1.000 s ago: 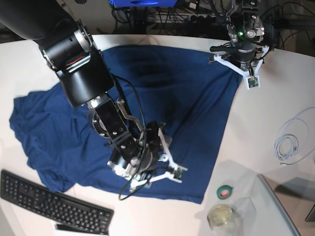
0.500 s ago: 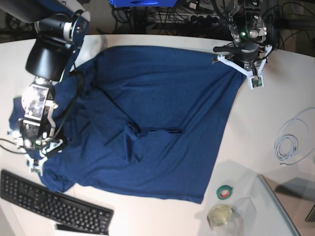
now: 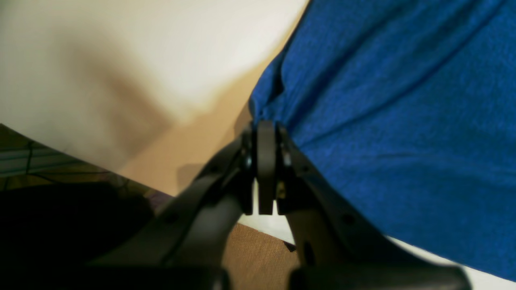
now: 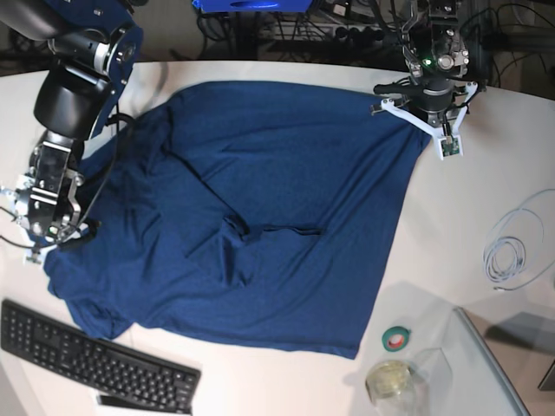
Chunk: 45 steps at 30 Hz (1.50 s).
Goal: Layout the t-shirt on the table in an organized manner, then fold the t-shirt properly
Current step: 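Grasp the shoulder corner with the right gripper and pull it outward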
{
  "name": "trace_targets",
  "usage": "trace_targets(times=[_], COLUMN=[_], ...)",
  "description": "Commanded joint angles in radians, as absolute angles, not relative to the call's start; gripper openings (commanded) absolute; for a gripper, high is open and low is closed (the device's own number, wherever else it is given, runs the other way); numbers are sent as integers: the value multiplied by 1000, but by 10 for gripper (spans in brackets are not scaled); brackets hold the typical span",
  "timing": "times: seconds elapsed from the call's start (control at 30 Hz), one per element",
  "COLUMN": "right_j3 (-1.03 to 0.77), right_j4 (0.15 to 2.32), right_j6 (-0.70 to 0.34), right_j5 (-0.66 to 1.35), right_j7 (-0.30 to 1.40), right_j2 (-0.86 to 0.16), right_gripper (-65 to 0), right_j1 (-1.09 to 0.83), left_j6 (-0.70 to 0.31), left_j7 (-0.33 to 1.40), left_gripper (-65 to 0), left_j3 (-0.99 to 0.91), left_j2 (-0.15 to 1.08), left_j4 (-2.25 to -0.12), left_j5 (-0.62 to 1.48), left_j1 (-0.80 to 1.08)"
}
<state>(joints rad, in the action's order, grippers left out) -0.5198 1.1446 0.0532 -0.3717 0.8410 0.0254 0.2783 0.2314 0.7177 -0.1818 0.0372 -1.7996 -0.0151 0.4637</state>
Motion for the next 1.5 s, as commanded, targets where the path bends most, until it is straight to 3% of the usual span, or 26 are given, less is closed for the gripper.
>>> trace_targets(times=[0.0,0.33,0.63,0.7,1.03,1.37,1.47], right_j3=[-515,-515,-516,-516,-516,-518,-516], right_j4=[1176,1165,1141,1142,1474,1563,1555], right_j6=[73,96,91,91,50,27,27], right_j5=[-375,-369,-369,-369,-266,-216,-162], right_j7=[831,797,797,802,915,938,938], right_j2=[24,27,31,31,53,50,4], right_gripper=[-293,-306,-546,-644,-648,-648,-648], right_j1=[294,268,269,262,53,-94,-125], left_j6=[232,232,232,232,232,232,231], left_j7=[699,699,699,699,699,700,700], left_gripper=[-650,-650,-650,-650,-650,-650,-650], left_j3=[-183,-183,-183,-183,-185,-189,-237], left_j2=[42,42,44,44,44,44,44], left_j4=[-1816,-1816,-1816,-1816,-1824,-1824,-1825], left_j5=[-24,-24,-24,-24,-24,-22,-24], left_j1=[464,466,466,466,467,469,467])
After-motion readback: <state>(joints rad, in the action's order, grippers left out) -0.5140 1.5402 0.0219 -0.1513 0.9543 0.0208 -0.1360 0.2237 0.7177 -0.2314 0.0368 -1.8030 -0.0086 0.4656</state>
